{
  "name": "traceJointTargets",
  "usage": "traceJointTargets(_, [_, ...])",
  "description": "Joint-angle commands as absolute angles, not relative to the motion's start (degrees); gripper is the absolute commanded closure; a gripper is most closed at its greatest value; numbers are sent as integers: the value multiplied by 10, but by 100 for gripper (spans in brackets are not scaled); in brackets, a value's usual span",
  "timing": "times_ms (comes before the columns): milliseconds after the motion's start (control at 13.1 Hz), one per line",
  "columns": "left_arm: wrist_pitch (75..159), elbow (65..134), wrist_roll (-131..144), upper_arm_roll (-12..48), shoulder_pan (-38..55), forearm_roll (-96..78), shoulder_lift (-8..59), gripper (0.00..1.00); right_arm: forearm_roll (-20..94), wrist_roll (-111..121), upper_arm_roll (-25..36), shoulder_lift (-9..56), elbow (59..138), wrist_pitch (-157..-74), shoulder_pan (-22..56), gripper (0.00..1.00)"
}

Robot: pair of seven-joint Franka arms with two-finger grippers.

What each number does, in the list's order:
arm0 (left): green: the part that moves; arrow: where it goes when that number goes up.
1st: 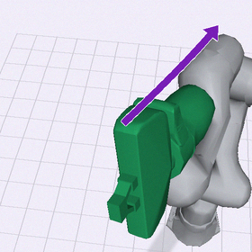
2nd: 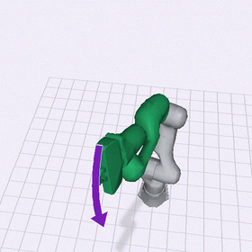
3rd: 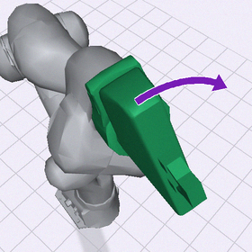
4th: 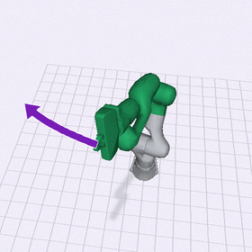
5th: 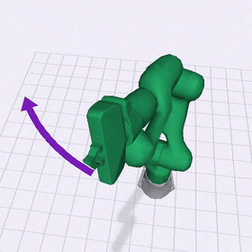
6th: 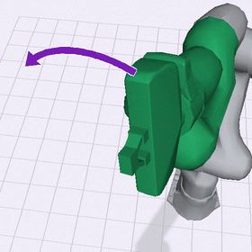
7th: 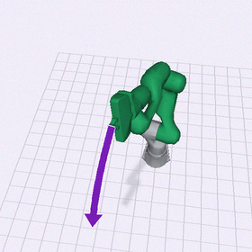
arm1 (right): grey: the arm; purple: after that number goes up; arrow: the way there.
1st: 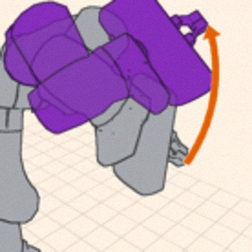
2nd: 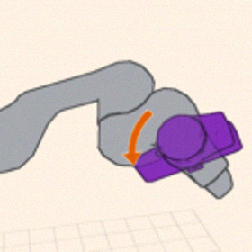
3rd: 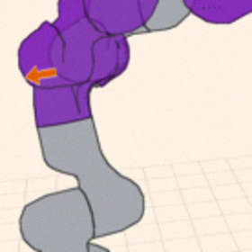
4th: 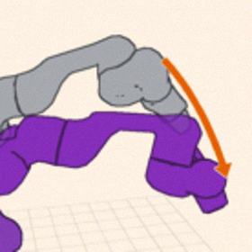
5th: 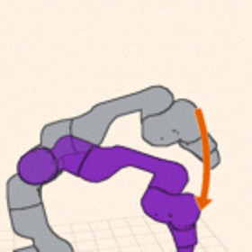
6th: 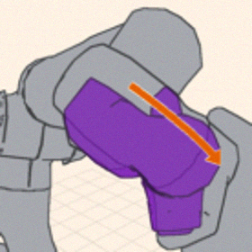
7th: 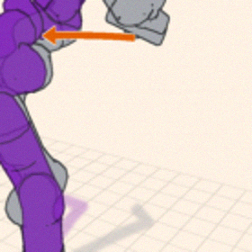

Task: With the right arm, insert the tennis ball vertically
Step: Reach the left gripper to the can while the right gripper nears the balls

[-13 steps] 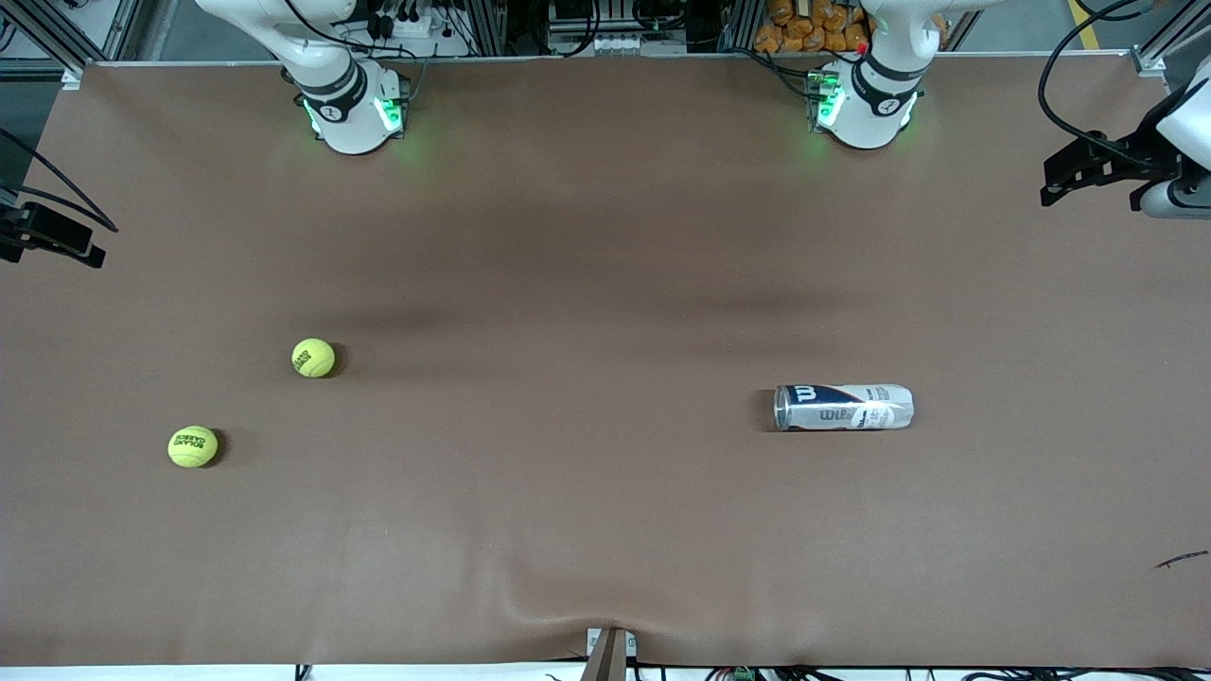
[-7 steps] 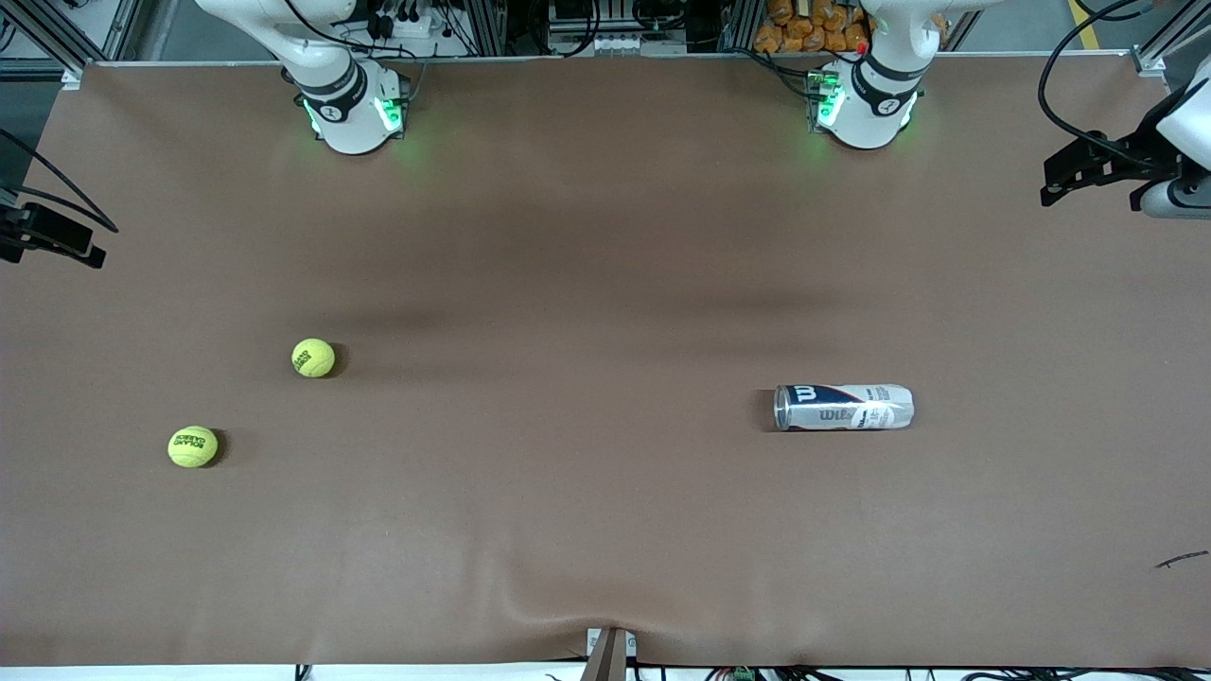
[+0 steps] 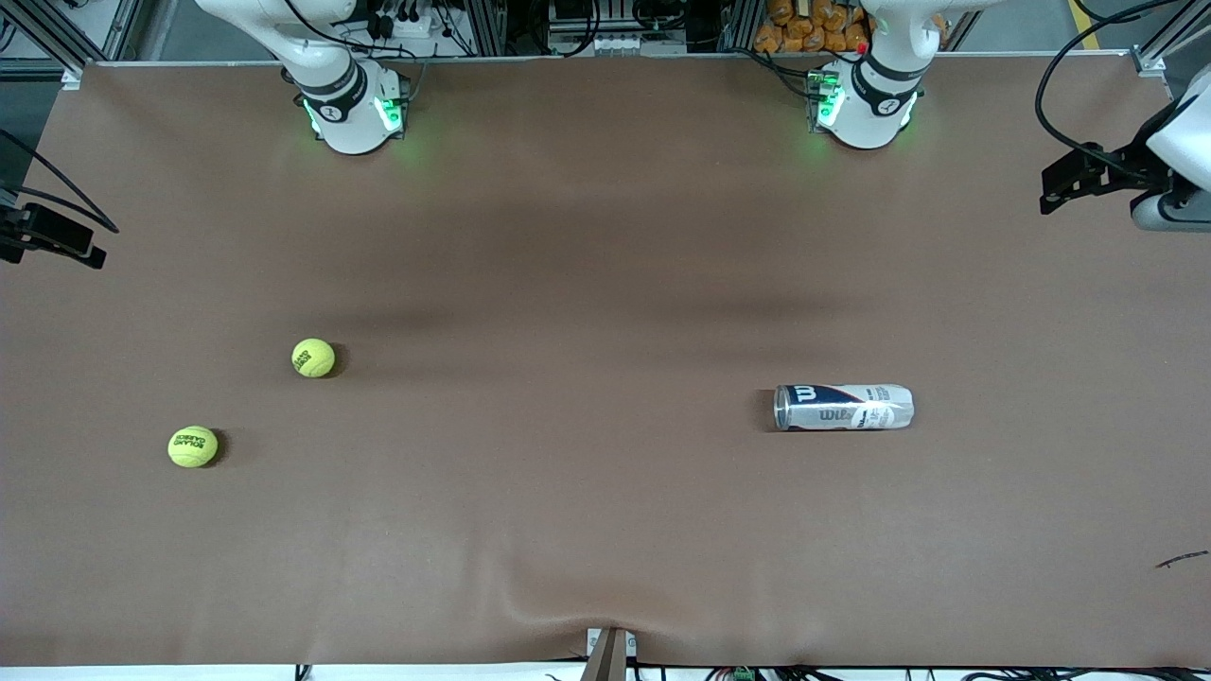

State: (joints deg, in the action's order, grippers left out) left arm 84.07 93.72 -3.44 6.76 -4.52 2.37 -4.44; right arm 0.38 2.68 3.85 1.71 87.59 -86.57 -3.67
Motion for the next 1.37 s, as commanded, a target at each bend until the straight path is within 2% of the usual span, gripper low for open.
traceJointTargets(0, [834,921,-36,76,-41,37,-23,0,2,31,34,24,862,-861,-44,0])
traceJointTargets(458, [852,919,-26,132,-40,117,49,0,0,31,34,27,862,-862,-43,0])
traceJointTargets(915, [899,911,-28,134,-7,174,130,0,8,30,33,29,860,-900,-40,0])
traceJointTargets(1297, [945,903,-37,134,11,184,194,0,11,26,32,48,856,-901,1,0])
